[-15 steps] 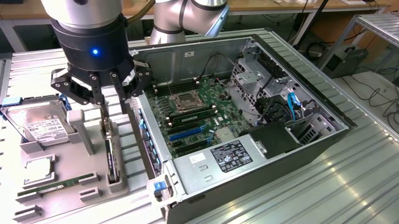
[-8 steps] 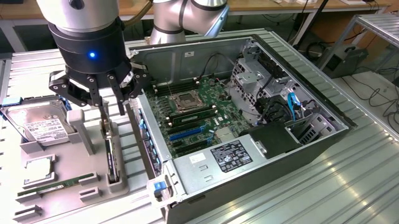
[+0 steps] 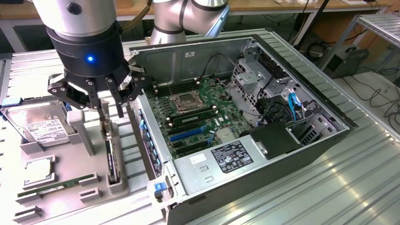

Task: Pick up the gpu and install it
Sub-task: 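Pick up the gpu and move the gpu toward the slot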

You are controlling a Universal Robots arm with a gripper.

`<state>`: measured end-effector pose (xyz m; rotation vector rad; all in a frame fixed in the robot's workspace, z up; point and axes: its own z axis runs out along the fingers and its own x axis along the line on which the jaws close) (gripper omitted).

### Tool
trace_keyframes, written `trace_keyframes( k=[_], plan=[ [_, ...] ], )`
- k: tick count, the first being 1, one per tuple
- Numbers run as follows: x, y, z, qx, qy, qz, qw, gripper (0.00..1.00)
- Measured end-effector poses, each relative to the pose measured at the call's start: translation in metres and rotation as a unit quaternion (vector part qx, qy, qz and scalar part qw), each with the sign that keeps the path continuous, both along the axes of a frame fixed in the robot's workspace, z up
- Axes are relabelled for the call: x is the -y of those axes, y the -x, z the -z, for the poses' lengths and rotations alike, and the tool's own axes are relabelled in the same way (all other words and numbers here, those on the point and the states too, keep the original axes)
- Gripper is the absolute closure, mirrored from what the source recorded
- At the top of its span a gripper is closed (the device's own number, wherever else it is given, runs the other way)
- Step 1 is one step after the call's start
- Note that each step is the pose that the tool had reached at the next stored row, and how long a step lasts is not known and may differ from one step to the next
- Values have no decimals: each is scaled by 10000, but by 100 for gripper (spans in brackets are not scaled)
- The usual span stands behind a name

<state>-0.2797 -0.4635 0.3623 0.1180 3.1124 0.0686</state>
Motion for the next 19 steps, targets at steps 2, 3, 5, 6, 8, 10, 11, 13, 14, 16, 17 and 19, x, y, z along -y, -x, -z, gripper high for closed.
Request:
trace_keyframes(
  k=[2,3,5,6,8,10,11,13,14,16,17,19],
  plan=[
    [0,8,17,0,0,-1,10000,64],
    [0,12,26,0,0,0,10000,64],
    [0,19,44,0,0,0,10000,64],
    [0,21,50,0,0,0,10000,64],
    [0,26,63,0,0,0,10000,64],
    [0,31,76,0,0,0,10000,64],
    [0,33,82,0,0,0,10000,64],
    [0,41,104,0,0,0,10000,64],
    [0,45,115,0,0,0,10000,64],
    [0,50,130,0,0,0,10000,64],
    [0,52,135,0,0,0,10000,64],
    [0,56,147,0,0,0,10000,64]
  ],
)
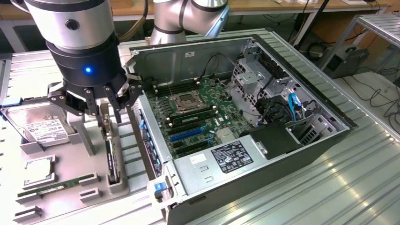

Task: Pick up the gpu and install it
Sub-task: 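Pick up the gpu and move the gpu toward the slot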

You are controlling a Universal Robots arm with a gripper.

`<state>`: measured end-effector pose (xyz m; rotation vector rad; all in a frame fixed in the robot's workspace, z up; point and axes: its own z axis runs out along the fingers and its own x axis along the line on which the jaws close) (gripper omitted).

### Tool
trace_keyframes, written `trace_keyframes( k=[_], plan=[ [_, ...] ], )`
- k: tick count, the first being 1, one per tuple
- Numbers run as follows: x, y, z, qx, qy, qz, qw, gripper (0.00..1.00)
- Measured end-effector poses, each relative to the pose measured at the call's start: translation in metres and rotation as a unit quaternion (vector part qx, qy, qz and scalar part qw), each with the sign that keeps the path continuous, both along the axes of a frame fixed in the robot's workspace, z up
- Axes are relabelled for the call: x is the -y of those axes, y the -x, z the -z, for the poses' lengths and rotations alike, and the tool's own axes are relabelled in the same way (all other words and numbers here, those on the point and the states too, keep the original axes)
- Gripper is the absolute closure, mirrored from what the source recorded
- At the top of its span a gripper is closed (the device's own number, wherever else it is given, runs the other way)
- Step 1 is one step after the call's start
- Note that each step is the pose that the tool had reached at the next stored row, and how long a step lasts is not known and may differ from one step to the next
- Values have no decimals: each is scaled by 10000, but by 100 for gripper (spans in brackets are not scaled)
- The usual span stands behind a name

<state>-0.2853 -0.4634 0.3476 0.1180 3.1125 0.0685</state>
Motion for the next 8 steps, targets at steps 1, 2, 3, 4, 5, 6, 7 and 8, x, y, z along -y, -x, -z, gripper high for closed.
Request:
trace_keyframes(
  k=[1,2,3,4,5,6,7,8],
  plan=[
    [0,2,7,0,0,0,10000,64],
    [0,3,13,0,0,0,10000,64],
    [0,5,18,0,0,0,10000,64],
    [0,6,25,0,0,0,10000,64],
    [-1,8,33,0,0,0,10000,64],
    [-1,10,43,0,0,0,10000,64],
    [-2,12,56,0,0,0,10000,64],
    [-2,14,63,0,0,0,10000,64]
  ],
)
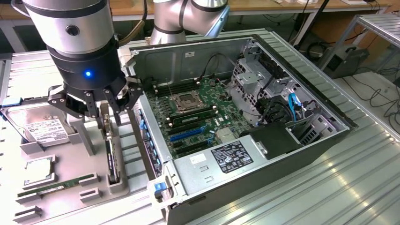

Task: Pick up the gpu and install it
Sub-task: 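Pick up the gpu and move the gpu toward the slot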

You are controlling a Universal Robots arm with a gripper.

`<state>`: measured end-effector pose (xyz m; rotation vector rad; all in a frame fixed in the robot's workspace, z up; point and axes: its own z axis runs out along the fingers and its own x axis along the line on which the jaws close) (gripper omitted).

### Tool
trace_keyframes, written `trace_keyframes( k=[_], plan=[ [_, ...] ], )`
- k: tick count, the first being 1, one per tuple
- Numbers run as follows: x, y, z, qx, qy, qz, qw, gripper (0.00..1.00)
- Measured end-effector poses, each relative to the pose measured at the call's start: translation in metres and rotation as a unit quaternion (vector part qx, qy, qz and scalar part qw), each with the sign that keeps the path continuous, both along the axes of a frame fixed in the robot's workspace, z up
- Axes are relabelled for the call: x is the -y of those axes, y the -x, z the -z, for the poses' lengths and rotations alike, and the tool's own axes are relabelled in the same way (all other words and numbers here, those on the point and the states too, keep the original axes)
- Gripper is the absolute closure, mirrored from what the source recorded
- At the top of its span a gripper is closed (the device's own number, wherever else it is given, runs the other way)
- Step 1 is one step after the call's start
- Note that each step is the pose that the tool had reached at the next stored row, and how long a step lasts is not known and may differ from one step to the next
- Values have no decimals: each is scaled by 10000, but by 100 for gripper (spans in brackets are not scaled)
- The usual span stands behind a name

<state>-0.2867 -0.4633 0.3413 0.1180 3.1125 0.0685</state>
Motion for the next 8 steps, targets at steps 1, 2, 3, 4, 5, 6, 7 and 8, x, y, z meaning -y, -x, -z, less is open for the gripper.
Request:
trace_keyframes(
  k=[1,2,3,4,5,6,7,8],
  plan=[
    [0,2,6,0,0,0,10000,64],
    [0,3,13,0,0,0,10000,64],
    [0,5,18,0,0,0,10000,64],
    [0,6,24,0,0,0,10000,64],
    [0,8,30,0,0,0,10000,64],
    [0,9,36,0,0,0,10000,64],
    [0,11,42,0,0,0,10000,64],
    [0,12,47,0,0,0,10000,64]
  ],
)
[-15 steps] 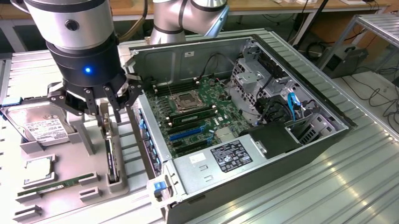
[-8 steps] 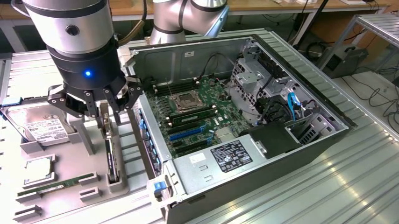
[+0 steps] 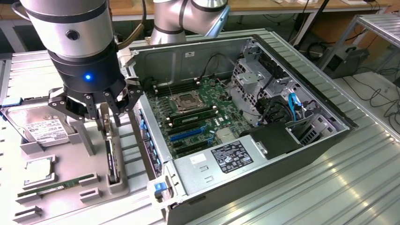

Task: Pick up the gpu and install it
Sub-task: 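Pick up the gpu and move the gpu toward the slot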

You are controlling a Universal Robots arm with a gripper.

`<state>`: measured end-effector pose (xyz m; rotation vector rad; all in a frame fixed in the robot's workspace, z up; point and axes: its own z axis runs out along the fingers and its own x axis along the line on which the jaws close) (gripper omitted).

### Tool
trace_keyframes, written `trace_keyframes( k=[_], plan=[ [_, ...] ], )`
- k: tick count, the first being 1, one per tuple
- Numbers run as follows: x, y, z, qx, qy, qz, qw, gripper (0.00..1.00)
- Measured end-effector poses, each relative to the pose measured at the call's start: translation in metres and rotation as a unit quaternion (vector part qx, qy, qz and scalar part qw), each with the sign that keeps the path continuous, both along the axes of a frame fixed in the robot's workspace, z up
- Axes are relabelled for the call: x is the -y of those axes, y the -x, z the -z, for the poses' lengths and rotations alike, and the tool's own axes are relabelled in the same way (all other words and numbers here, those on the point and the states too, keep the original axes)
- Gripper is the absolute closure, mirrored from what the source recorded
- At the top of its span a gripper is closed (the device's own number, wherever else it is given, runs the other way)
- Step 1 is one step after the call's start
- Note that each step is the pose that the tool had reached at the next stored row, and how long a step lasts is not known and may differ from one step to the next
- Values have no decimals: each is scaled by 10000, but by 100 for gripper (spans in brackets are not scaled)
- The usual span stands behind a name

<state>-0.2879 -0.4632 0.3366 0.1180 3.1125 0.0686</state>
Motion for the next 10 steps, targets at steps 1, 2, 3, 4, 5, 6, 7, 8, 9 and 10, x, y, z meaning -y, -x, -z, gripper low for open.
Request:
trace_keyframes(
  k=[1,2,3,4,5,6,7,8,9,10],
  plan=[
    [0,1,6,0,0,0,10000,64],
    [0,2,12,0,0,0,10000,64],
    [0,3,18,0,0,0,10000,64],
    [0,4,25,0,0,0,10000,64],
    [0,4,31,0,0,0,10000,64],
    [0,4,38,0,0,0,10000,64],
    [0,4,44,0,0,0,10000,64],
    [0,5,52,0,0,0,10000,64],
    [0,5,59,0,0,0,10000,64],
    [-1,5,66,0,0,0,10000,64]
  ],
)
